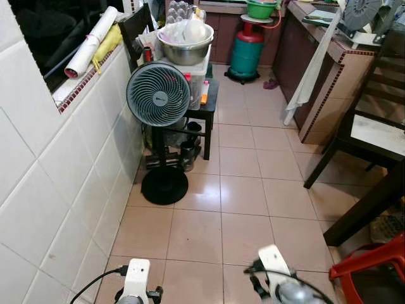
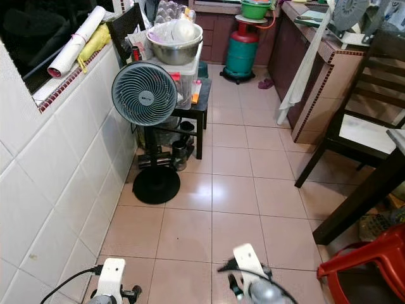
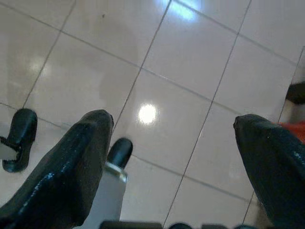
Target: Setting the table
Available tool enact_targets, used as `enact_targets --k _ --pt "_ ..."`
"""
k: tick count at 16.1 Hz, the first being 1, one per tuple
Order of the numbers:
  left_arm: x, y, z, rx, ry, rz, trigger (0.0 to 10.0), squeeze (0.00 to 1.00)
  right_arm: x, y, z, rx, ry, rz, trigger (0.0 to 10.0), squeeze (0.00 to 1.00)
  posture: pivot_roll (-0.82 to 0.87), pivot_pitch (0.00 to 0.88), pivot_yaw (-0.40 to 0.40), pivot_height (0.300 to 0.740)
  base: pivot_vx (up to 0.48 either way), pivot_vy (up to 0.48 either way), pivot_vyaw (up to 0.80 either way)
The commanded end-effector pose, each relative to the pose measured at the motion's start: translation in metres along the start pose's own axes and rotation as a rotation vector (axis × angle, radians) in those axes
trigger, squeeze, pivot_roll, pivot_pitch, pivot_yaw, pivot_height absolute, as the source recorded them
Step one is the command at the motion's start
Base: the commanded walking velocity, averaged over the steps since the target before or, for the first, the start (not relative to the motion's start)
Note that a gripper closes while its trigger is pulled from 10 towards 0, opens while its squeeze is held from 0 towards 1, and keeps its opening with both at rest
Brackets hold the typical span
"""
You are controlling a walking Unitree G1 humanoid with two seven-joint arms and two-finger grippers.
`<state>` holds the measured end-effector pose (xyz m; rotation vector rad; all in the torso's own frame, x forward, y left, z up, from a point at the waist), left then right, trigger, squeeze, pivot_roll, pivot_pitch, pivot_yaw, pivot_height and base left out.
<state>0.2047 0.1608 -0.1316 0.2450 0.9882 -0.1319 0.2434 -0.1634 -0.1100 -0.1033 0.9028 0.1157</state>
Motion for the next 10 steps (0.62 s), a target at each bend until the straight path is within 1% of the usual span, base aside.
enact_targets --k 1,2,3,4,6,7,8,10 --pt "0.0 0.002 -0.003 -0.01 0.008 0.012 10.0 0.0 0.0 -0.004 0.003 0.047 0.001 -0.004 10.0 0.0 0.05 0.0 -0.061 0.74 0.0 0.0 0.0" --pt "-0.001 0.006 -0.006 -0.013 0.009 0.018 10.0 0.0 0.0 -0.005 0.002 0.065 0.002 -0.008 10.0 0.0 0.05 0.0 -0.058 0.74 0.0 0.0 0.0" --pt "-0.002 0.014 -0.005 -0.017 -0.007 0.035 10.0 0.0 0.0 -0.007 -0.001 0.123 0.004 -0.021 10.0 0.0 0.05 0.0 -0.05 0.74 0.0 0.0 0.0" --pt "-0.002 0.016 -0.005 -0.013 -0.011 0.04 10.0 0.0 -0.001 -0.007 -0.001 0.142 0.004 -0.025 10.0 0.0 0.05 0.0 -0.044 0.74 0.0 0.0 0.0" --pt "-0.002 0.029 0.003 -0.001 -0.039 0.074 10.0 0.0 -0.001 -0.006 -0.003 0.238 0.0 -0.031 10.0 0.0 0.04 0.0 -0.03 0.74 0.0 0.0 0.0" --pt "-0.002 0.032 0.007 -0.001 -0.05 0.077 10.0 0.0 0.0 -0.005 -0.002 0.276 -0.007 -0.025 10.0 0.0 0.04 0.0 -0.022 0.74 0.0 0.0 0.0" --pt "-0.001 0.035 0.012 0.009 -0.059 0.077 10.0 0.0 0.0 -0.003 0.002 0.294 -0.019 -0.018 10.0 0.0 0.03 0.0 -0.014 0.74 0.0 0.0 0.0" --pt "-0.001 0.035 0.012 0.009 -0.059 0.077 10.0 0.0 0.0 -0.003 0.002 0.294 -0.019 -0.018 10.0 0.0 0.03 0.0 -0.014 0.74 0.0 0.0 0.0"
Point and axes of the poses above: a point about 5 cm out from each wrist's last joint towards the gripper, its own x axis pointing out of the wrist towards the gripper, its own z axis along the axis of the wrist's last joint, y = z × x, the point moved 5 cm from there along x, pointing out of the wrist towards the gripper, and after that the axes turned 12 degrees about x, right-handed, at the moved point
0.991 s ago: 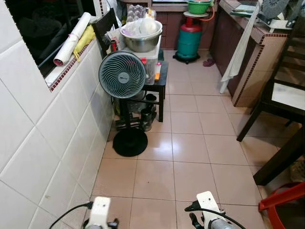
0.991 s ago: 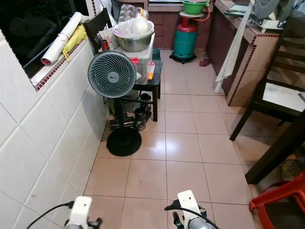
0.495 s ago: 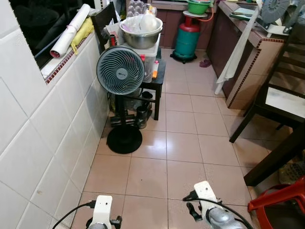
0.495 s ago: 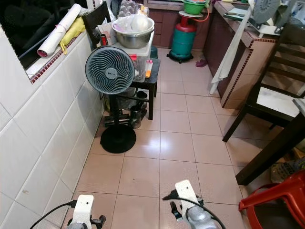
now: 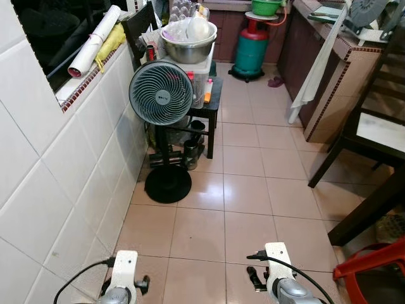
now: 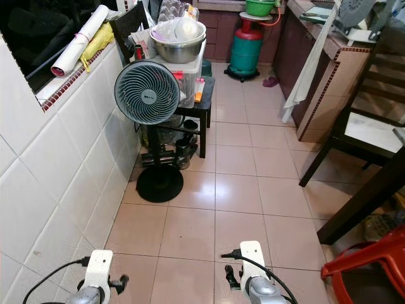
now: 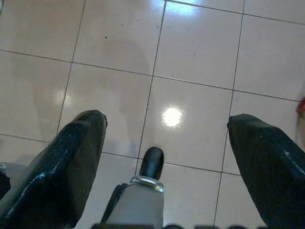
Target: Setting the table
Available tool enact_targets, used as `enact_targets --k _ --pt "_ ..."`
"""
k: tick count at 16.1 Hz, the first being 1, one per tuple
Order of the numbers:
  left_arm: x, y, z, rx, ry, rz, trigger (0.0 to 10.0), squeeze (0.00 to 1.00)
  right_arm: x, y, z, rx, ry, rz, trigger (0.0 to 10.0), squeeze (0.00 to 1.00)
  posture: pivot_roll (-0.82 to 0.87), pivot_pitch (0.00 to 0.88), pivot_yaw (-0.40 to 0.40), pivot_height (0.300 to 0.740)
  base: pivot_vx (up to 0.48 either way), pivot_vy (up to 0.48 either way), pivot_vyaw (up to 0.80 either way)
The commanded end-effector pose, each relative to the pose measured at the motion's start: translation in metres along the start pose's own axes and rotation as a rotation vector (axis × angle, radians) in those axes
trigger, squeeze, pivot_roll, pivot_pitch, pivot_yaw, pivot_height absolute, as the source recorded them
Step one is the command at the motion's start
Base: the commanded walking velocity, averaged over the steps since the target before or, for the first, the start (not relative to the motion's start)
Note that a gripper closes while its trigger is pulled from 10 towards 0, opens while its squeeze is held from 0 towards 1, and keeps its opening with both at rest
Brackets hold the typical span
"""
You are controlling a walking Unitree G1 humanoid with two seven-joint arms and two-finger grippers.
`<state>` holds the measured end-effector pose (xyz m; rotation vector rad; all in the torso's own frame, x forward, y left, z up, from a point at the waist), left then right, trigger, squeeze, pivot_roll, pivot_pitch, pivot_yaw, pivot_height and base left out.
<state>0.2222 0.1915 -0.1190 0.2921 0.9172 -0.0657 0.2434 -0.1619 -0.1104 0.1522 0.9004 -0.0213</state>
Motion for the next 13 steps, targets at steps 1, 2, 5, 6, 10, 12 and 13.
enact_targets --k 1,2,5,6,10,12,13 --pt "-0.0001 -0.0006 -0.0004 -0.003 0.0 -0.009 10.0 0.0 -0.0001 -0.0034 0.0033 0.014 -0.01 -0.006 10.0 0.0 0.03 0.0 -0.014 0.74 0.0 0.0 0.0" --pt "-0.0001 -0.0006 -0.0004 -0.003 0.0 -0.009 10.0 0.0 -0.0001 -0.0034 0.0033 0.014 -0.01 -0.006 10.0 0.0 0.03 0.0 -0.014 0.74 0.0 0.0 0.0" --pt "-0.0001 -0.0006 -0.0004 -0.003 0.0 -0.009 10.0 0.0 -0.0001 -0.0034 0.0033 0.014 -0.01 -0.006 10.0 0.0 0.03 0.0 -0.014 0.74 0.0 0.0 0.0" --pt "-0.0001 -0.0006 -0.0004 -0.003 0.0 -0.009 10.0 0.0 -0.0001 -0.0034 0.0033 0.014 -0.01 -0.006 10.0 0.0 0.03 0.0 -0.014 0.74 0.0 0.0 0.0" --pt "-0.0001 -0.0006 -0.0004 -0.003 0.0 -0.009 10.0 0.0 -0.0001 -0.0034 0.0033 0.014 -0.01 -0.006 10.0 0.0 0.03 0.0 -0.014 0.74 0.0 0.0 0.0" --pt "-0.0001 -0.0006 -0.0004 -0.003 0.0 -0.009 10.0 0.0 -0.0001 -0.0034 0.0033 0.014 -0.01 -0.006 10.0 0.0 0.03 0.0 -0.014 0.74 0.0 0.0 0.0" --pt "-0.0001 -0.0006 -0.0004 -0.003 0.0 -0.009 10.0 0.0 -0.0001 -0.0034 0.0033 0.014 -0.01 -0.006 10.0 0.0 0.03 0.0 -0.014 0.74 0.0 0.0 0.0"
Point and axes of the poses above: a point about 5 cm out from each wrist's last joint towards the gripper, its own x axis pointing out of the wrist towards the gripper, its own z axis along the axis of the wrist's last joint, y = z × x, the point moved 5 cm from there along x, pointing out of the wrist towards the gripper, and after that the axes turned 12 degrees about x, right-handed, at the moved point
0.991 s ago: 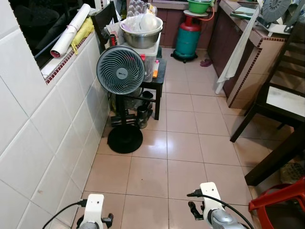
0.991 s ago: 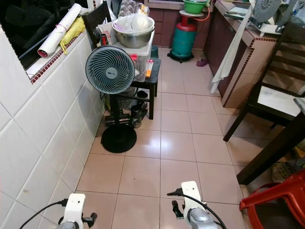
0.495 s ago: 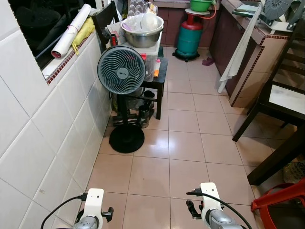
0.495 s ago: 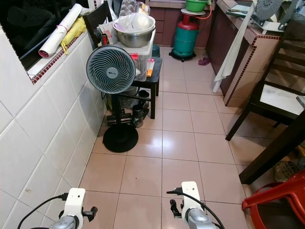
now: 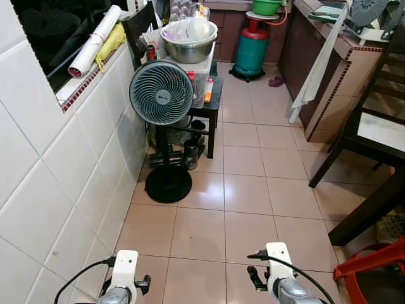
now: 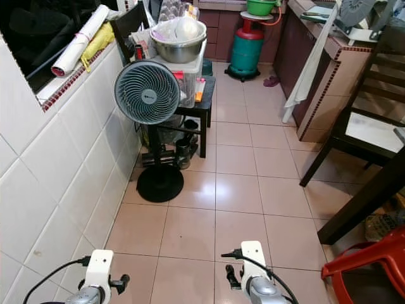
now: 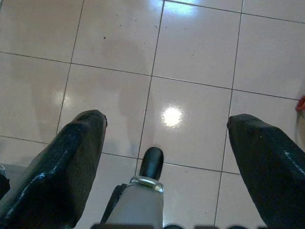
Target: Setting the table
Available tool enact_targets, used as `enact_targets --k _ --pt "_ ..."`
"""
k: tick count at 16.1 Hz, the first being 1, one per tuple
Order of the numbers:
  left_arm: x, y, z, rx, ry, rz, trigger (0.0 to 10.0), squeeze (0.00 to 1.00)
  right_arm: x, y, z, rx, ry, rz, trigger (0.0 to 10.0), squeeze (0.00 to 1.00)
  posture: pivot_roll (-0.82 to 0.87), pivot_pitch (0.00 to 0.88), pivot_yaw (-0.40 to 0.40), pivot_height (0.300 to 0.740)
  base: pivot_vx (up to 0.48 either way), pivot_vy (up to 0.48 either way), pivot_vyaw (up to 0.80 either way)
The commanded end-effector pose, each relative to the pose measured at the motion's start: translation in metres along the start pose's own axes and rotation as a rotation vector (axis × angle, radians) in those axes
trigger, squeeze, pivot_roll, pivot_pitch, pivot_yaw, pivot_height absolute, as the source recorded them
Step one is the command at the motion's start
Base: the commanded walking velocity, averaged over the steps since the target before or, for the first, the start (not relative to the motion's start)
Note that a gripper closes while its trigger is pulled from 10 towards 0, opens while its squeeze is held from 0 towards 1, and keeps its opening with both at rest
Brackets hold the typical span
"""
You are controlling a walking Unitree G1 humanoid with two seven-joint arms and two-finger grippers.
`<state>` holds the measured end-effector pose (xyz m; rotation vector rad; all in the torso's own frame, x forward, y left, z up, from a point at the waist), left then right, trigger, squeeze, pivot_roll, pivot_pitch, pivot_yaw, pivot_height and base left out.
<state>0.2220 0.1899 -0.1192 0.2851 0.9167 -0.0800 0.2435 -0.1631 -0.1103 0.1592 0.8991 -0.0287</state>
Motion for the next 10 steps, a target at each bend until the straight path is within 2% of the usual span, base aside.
enact_targets --k 1,2,3,4,10 --pt "0.0 0.001 -0.001 -0.003 0.002 0.006 10.0 0.0 0.0 -0.002 0.003 0.005 -0.008 -0.002 10.0 0.0 0.03 0.0 -0.014 0.74 0.0 0.0 0.0" --pt "0.0 0.002 0.001 -0.002 -0.003 0.006 10.0 0.0 0.0 -0.002 0.004 0.014 -0.011 -0.002 10.0 0.0 0.03 0.0 -0.01 0.74 0.0 0.0 0.0" --pt "0.007 0.015 0.082 0.001 -0.184 0.05 10.0 0.0 0.006 0.028 0.07 0.07 -0.171 0.04 10.0 0.0 0.01 0.0 0.053 0.74 0.0 0.0 0.0" --pt "0.007 0.015 0.092 0.005 -0.206 0.053 10.0 0.0 0.005 0.032 0.077 0.077 -0.189 0.045 10.0 0.0 0.01 0.0 0.053 0.74 0.0 0.0 0.0" --pt "0.007 0.013 0.089 0.027 -0.191 0.041 10.0 0.0 0.006 0.035 0.074 0.09 -0.186 0.039 10.0 0.0 -0.01 0.0 0.086 0.74 0.0 0.0 0.0"
Point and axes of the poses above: a point about 5 cm out from each wrist's last joint towards the gripper, its own x axis pointing out of the wrist towards the gripper, its own z axis along the axis of the wrist's last joint, y = z × x, the point moved 5 cm from there along x, pointing out of the wrist towards the gripper, and after that the axes turned 12 degrees about x, right-handed, at the moved point
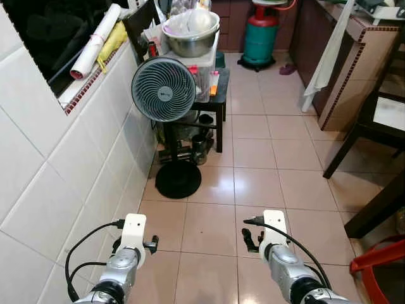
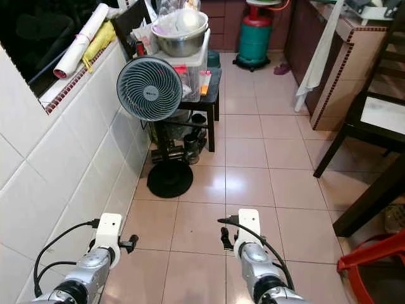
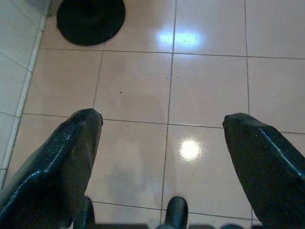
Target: Setting the table
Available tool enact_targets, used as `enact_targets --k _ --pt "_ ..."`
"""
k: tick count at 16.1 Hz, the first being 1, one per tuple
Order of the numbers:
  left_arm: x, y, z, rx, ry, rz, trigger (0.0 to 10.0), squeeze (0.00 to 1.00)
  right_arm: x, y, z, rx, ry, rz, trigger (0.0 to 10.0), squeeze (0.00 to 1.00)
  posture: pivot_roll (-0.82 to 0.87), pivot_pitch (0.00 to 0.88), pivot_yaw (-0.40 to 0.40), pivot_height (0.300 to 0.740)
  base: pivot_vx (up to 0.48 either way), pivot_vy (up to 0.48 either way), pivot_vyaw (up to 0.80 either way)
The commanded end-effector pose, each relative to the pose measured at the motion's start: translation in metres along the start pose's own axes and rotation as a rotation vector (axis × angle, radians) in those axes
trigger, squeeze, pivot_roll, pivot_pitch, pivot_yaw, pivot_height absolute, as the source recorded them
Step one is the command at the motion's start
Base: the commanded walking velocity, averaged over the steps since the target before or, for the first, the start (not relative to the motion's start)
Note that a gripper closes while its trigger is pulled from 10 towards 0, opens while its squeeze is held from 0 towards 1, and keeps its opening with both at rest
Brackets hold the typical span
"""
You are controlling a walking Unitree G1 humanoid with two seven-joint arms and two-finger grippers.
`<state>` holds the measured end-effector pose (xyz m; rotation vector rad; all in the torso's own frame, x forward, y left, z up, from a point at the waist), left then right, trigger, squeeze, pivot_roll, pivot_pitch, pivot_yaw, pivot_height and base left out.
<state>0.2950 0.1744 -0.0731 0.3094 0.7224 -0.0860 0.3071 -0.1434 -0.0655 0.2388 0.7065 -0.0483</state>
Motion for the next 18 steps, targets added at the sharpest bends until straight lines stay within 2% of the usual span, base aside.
enact_targets --k 1,7,12,18 --pt "0.0 0.004 0.001 0.004 0.002 0.007 10.0 0.0 0.0 0.004 -0.001 0.012 0.006 0.006 10.0 0.0 -0.01 0.0 0.086 0.74 0.0 0.0 0.0" --pt "-0.01 -0.016 -0.044 -0.047 0.121 -0.042 10.0 0.0 -0.006 -0.01 -0.03 -0.08 0.084 -0.002 10.0 0.0 0.0 0.0 0.039 0.74 0.0 0.0 0.0" --pt "-0.013 -0.022 -0.052 -0.078 0.141 -0.056 10.0 0.0 -0.008 -0.017 -0.033 -0.099 0.093 -0.014 10.0 0.0 -0.01 0.0 0.02 0.74 0.0 0.0 0.0" --pt "-0.013 -0.026 -0.054 -0.072 0.149 -0.071 10.0 0.0 -0.008 -0.022 -0.032 -0.113 0.094 -0.029 10.0 0.0 -0.01 0.0 0.013 0.74 0.0 0.0 0.0"
Point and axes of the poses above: a point about 5 cm out from each wrist's last joint towards the gripper, its own x axis pointing out of the wrist towards the gripper, its own z axis along the axis of the wrist's last joint, y = z × x, the point moved 5 cm from there along x, pointing out of the wrist towards the gripper, and after that the axes turned 12 degrees about x, right-handed, at the moved point
